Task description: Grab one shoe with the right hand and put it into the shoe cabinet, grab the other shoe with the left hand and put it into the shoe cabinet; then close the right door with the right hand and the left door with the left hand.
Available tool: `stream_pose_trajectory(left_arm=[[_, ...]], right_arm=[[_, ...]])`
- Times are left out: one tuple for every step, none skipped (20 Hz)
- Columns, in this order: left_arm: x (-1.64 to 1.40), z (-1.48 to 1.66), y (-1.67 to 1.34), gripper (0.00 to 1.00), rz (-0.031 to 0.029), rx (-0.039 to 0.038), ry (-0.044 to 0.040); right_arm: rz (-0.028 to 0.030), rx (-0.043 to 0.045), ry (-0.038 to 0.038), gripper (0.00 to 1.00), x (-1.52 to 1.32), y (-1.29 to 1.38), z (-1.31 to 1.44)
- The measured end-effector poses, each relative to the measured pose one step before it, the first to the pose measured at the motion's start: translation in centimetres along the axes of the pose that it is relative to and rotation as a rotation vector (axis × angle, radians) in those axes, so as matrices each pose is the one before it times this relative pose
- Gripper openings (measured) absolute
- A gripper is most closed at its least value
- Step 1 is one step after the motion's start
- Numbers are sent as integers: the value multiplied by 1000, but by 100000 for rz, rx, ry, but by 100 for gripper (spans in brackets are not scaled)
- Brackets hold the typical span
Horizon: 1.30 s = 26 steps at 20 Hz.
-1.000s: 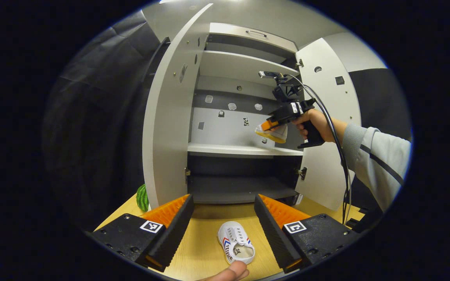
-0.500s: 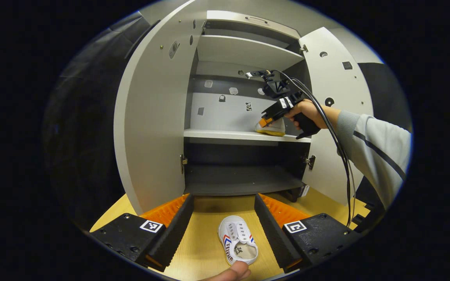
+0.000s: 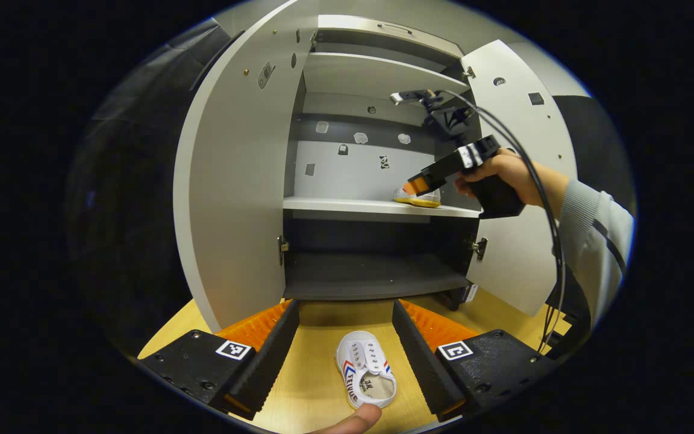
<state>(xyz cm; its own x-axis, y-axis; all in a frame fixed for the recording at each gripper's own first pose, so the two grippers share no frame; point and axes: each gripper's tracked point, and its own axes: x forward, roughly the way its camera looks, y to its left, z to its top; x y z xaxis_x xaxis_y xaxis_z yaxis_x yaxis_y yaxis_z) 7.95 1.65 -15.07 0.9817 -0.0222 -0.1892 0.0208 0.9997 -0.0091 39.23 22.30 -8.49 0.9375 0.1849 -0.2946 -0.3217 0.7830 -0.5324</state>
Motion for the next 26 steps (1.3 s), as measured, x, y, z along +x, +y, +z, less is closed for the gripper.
stream_pose_trajectory(left_arm=[[-348,170,-213,97,-616,147,-309],[-401,21,-110,97,-336,140,-140],[-413,102,17,97,237,-55,-383],[-337,264,20,97,435,-147,-993],[-276,230,-103,97,-3,122,-821],[-361,164,-58,97,64,267,-397],[-338,-20,-166,97,-41,372,194],[-252,-48,-379,97,-843,429,9],[-142,-144,-283,96,-746,63,746],[-111,-262,-394,96,-1193,-360,1010],[39,-289,-372,94,-1447,-1030,752],[158,-455,-311,96,-1569,-1379,980],[388,-714,-124,96,-1267,-1128,1326],[481,-1114,191,97,-268,-889,2936],[558,-1226,176,97,-567,-423,3682],[600,-1359,233,97,-543,-429,3764],[678,-929,330,98,119,-168,2017],[821,-1215,510,98,1100,-56,2869],[810,-1519,280,98,340,613,3172],[647,-1290,170,98,-263,486,2807],[776,-1125,193,98,118,586,1803],[600,-1204,141,98,320,851,2075],[670,-1041,142,98,327,833,625],[487,-942,264,98,816,1359,1518],[511,-674,296,98,892,1087,765],[515,-715,110,98,394,575,1530]], right_arm=[[-1884,2510,-2826,94,-2096,-242,656],[-1101,3210,-2458,96,-2092,26,379],[-1881,3400,-2106,97,-2475,-119,594],[-1915,3918,-1328,99,-2314,-86,205],[-1220,4740,-1059,98,-2412,75,-34],[-592,5142,-992,98,-2363,160,56],[429,5415,-367,98,-2445,116,-173],[20,4662,-651,98,-2313,-13,-43],[2591,3552,-1750,98,-2375,234,55],[4068,3258,-1714,98,-2227,661,-12],[1818,1076,-1232,99,-2184,208,-262],[-392,39,-1924,98,-1971,-489,-257],[-2553,1599,-2393,99,-1807,-873,62],[-813,1699,-2456,98,-1782,-482,-80],[836,1410,-2448,98,-1642,-97,-206],[-1116,1885,-1426,98,-1386,-661,-399],[-2091,1948,-375,98,-1291,-1298,-765],[-3337,1899,820,98,-964,-1323,-849],[-2842,2172,1210,98,-949,-1322,-918],[-1426,1497,943,98,-759,-895,-776],[-1002,1260,334,98,-693,-736,-540],[-103,-168,-1476,98,-514,-670,-202],[-71,-164,-2575,98,-395,-661,219],[-861,151,-1623,98,-112,-711,-139],[-1497,540,-3,98,-162,-1035,-678],[-1667,626,1405,98,50,-849,-813]])
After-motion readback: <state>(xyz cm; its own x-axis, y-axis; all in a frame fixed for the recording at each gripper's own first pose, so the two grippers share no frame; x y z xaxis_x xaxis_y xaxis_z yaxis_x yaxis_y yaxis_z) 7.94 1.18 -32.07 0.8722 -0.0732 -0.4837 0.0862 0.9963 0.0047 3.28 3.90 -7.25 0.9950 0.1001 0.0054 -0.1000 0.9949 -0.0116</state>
